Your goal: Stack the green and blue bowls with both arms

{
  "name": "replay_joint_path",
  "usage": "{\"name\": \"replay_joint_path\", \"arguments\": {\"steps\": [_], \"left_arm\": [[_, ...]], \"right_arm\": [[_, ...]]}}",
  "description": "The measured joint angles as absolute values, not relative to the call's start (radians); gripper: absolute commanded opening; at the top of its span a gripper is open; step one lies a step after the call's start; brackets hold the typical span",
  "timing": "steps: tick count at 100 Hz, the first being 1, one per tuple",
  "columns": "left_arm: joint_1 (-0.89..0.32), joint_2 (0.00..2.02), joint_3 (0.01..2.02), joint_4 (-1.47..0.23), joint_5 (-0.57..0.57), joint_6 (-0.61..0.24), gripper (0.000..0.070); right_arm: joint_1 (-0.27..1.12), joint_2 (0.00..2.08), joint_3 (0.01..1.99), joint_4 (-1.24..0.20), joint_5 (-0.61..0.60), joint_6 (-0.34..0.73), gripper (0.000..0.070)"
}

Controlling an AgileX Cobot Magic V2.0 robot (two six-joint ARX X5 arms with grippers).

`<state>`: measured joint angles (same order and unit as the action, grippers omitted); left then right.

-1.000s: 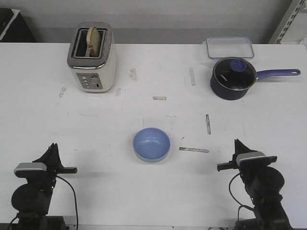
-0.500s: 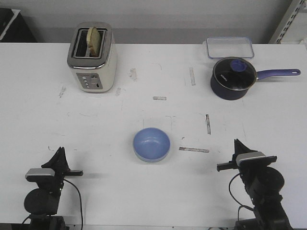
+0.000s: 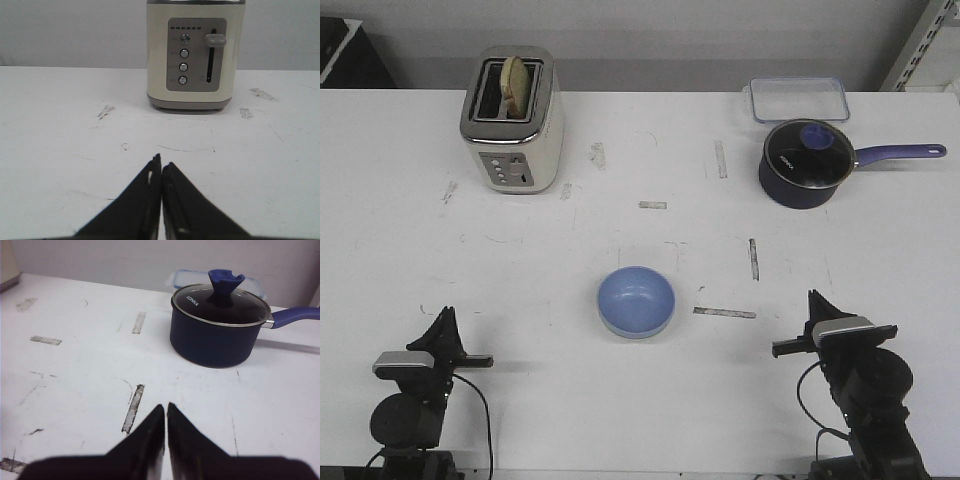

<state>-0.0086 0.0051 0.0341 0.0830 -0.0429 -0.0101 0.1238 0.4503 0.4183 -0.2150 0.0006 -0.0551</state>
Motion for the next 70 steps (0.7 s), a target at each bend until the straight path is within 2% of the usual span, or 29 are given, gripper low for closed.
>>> {"name": "replay_joint_path", "arguments": {"steps": [39, 49, 70], "left_arm": [[-0.009, 0.005, 0.034, 0.083, -0.043, -0.01, 0.0001], [-0.009, 0.005, 0.034, 0.083, -0.043, -0.01, 0.0001], [-0.009, 0.005, 0.034, 0.083, -0.043, -0.01, 0.0001]], "right_arm": [[0.115, 0.416, 0.405, -0.183, 0.017, -0.052, 0.0], [0.083, 0.369, 0.352, -0.152, 0.05, -0.051, 0.0], [0.001, 0.223, 0.165, -0.093, 0.02, -0.051, 0.0]]}}
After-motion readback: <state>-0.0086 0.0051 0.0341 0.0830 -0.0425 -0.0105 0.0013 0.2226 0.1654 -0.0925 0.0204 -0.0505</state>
